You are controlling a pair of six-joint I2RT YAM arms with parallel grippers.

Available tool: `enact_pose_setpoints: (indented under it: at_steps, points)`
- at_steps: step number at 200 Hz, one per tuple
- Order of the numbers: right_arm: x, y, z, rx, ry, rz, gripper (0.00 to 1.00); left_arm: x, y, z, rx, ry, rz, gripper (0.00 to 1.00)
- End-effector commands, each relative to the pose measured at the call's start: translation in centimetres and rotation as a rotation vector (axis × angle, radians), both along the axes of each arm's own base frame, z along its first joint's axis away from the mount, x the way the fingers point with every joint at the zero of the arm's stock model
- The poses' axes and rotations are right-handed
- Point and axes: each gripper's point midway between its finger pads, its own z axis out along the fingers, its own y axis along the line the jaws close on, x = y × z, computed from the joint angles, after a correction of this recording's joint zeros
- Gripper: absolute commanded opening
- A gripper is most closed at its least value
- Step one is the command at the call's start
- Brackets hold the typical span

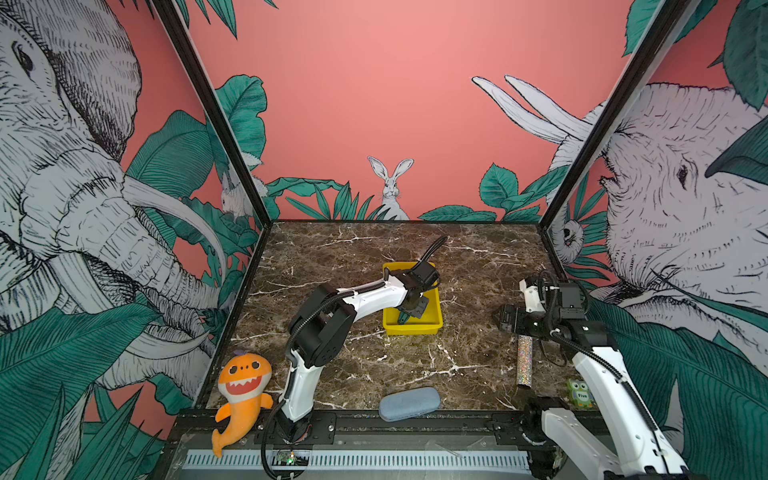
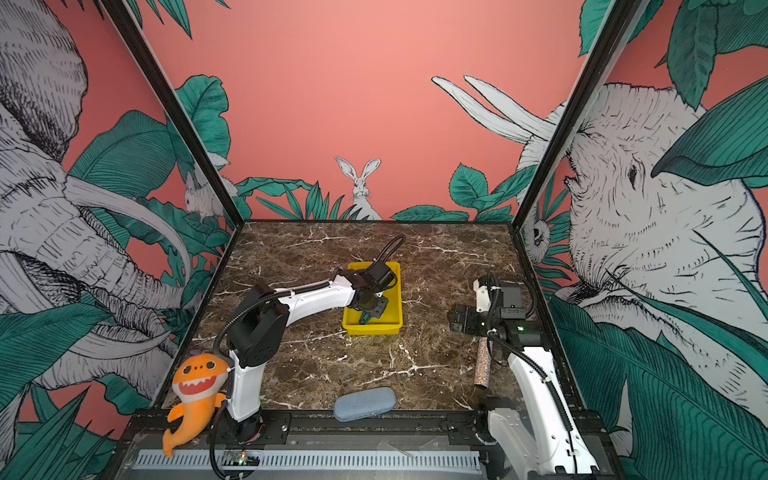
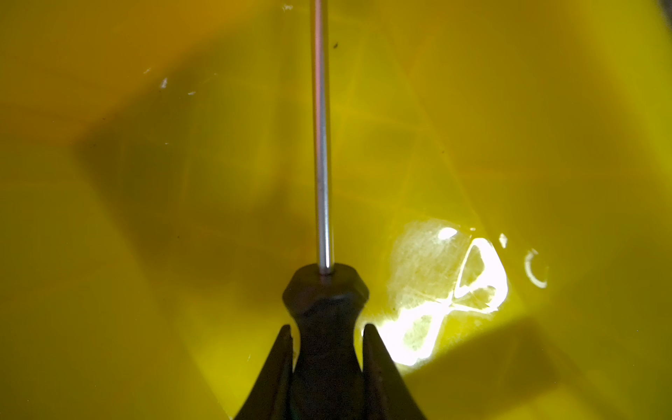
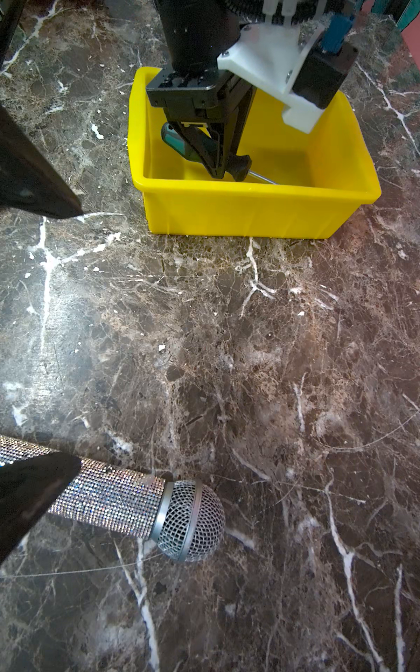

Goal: Put the screwdriver in the bin
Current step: 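Carry the screwdriver with the left gripper over the yellow bin and lower it, then open the left gripper to release the screwdriver into the bin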

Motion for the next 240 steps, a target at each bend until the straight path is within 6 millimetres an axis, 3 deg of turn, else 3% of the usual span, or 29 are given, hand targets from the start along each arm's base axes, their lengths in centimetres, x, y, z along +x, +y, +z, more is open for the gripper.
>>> enact_pose_setpoints:
  at_steps: [1, 35, 66, 104, 131, 177, 189, 217, 240]
  points:
    - [-0.2, -0.1, -0.4, 0.001, 0.017, -0.007, 1.00, 1.0, -0.6, 1.4, -0.028, -0.036, 0.007, 0.22]
    - [-0.2, -0.1, -0.6, 0.001, 0.023, -0.007, 1.00, 0.9, -0.8, 1.3, -0.035, -0.033, 0.009, 0.32]
    - [-0.3, -0.2, -0.5, -0.004, 0.019, -0.012, 1.00, 1.1, -0.8, 1.4, -0.039, -0.039, 0.012, 0.50]
    - [-0.5, -0.5, -0.4, -0.014, 0.016, -0.026, 0.99, 1.4, -1.1, 2.9, -0.056, -0.060, 0.010, 0.64]
    - [-0.5, -0.5, -0.3, -0.015, 0.014, -0.030, 1.00, 1.4, -1.3, 6.0, -0.089, -0.085, 0.008, 0.74]
    - [-0.6, -0.5, -0.2, -0.021, 0.011, -0.033, 1.00, 1.3, -0.2, 13.3, -0.158, -0.202, -0.001, 0.87]
    - [-0.6, -0.5, -0.1, -0.023, 0.005, -0.032, 1.00, 1.1, 0.4, 14.9, -0.164, -0.233, -0.006, 0.99]
    - [-0.7, -0.3, -0.1, -0.022, 0.006, -0.025, 1.00, 0.7, 2.3, 18.2, -0.171, -0.312, -0.010, 1.00]
    - [-0.6, -0.1, -0.3, -0.015, 0.015, -0.015, 1.00, 0.3, 4.3, 19.6, -0.199, -0.346, 0.014, 1.00]
